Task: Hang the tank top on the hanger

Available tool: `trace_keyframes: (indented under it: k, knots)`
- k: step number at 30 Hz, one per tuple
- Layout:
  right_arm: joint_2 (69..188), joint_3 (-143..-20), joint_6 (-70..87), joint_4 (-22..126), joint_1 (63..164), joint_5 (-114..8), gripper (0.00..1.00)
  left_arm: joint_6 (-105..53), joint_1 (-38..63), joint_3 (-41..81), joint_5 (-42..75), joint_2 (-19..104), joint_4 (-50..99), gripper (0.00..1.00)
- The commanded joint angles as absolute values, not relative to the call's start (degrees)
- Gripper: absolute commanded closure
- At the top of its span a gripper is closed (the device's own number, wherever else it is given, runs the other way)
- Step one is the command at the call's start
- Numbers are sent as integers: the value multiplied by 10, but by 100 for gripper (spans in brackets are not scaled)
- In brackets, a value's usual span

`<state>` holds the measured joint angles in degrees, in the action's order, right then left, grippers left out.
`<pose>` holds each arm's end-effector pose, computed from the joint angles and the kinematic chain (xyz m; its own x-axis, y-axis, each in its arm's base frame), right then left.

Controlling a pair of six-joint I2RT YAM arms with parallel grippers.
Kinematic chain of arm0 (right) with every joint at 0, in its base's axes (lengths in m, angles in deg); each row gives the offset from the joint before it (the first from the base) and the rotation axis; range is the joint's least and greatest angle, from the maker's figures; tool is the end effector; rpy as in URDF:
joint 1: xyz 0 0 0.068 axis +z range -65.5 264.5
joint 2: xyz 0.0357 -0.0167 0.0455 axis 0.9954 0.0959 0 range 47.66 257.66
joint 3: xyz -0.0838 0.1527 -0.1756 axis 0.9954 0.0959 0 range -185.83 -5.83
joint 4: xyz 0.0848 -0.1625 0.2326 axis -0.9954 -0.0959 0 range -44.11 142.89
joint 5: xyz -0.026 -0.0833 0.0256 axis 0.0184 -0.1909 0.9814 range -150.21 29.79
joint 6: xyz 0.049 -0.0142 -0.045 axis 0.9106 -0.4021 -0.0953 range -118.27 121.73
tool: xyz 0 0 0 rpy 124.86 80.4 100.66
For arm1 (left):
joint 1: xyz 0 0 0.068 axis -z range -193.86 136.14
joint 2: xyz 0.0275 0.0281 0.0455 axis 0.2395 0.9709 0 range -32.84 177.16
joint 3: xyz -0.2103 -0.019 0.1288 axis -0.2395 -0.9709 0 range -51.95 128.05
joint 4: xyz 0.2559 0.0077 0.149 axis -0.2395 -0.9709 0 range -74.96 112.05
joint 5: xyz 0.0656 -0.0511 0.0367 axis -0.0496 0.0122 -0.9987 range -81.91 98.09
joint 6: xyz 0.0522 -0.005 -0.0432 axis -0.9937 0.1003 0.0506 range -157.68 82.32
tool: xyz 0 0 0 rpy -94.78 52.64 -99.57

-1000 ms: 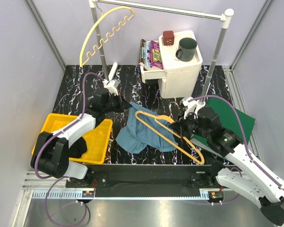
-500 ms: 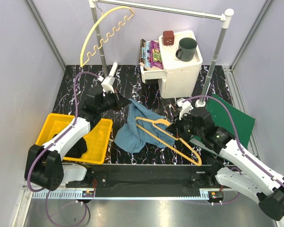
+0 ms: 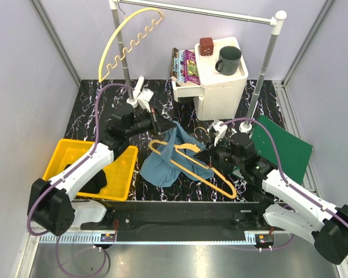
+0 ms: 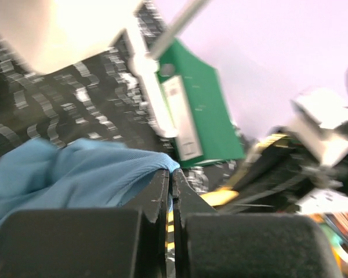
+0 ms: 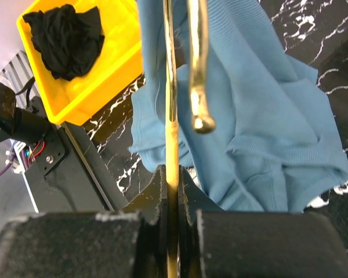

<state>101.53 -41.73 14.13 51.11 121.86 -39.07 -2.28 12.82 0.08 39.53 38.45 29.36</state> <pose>0.2137 0.1882 0.2334 -0.4418 -0.0853 -0.8930 -0.7586 0.5668 0.3212 0.2976 -0.1815 0.2774 -0.6367 -0.2331 -0.7350 0.5770 0.4883 -0.6547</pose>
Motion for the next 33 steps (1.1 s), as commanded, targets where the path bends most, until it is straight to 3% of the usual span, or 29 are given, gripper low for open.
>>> trace_keyframes:
  k: [1, 14, 15, 19, 20, 25, 29, 33]
  knots:
    - [1022, -409, 146, 607, 1221, -375, 100, -3, 146, 42, 438, 351, 337, 100]
    - [906, -362, 145, 640, 1223, -355, 100, -18, 59, -5, 455, 374, 336, 98]
    - [902, -365, 143, 628, 1223, -353, 100, -32, 55, 2, 451, 383, 326, 93]
    - [911, -381, 143, 607, 1222, -335, 100, -74, 53, 20, 404, 384, 260, 12]
    - [914, -381, 145, 610, 1223, -331, 100, -80, 53, 20, 399, 379, 257, 4]
    - [945, -407, 137, 603, 1223, -335, 100, -132, 53, 10, 331, 314, 178, 1]
    - [984, -450, 110, 562, 1223, -341, 100, -149, 61, -38, 190, 220, 171, 1]
    - [1018, -493, 110, 546, 1223, -292, 100, -227, 100, -58, 199, 150, 208, 1]
